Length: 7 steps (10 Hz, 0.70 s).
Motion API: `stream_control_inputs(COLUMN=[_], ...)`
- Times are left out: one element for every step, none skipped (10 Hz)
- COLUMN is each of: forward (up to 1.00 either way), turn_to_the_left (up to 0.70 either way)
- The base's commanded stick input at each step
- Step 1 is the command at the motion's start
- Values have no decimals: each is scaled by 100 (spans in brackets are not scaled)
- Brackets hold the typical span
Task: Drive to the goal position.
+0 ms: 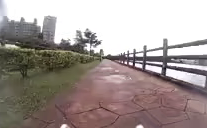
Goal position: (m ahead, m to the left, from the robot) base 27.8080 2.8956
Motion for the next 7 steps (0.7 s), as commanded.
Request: stream_control_inputs(forward=[85,85,85,85,85,85,85], turn_to_the_left=[0,-3,-18,-28,-5,0,1])
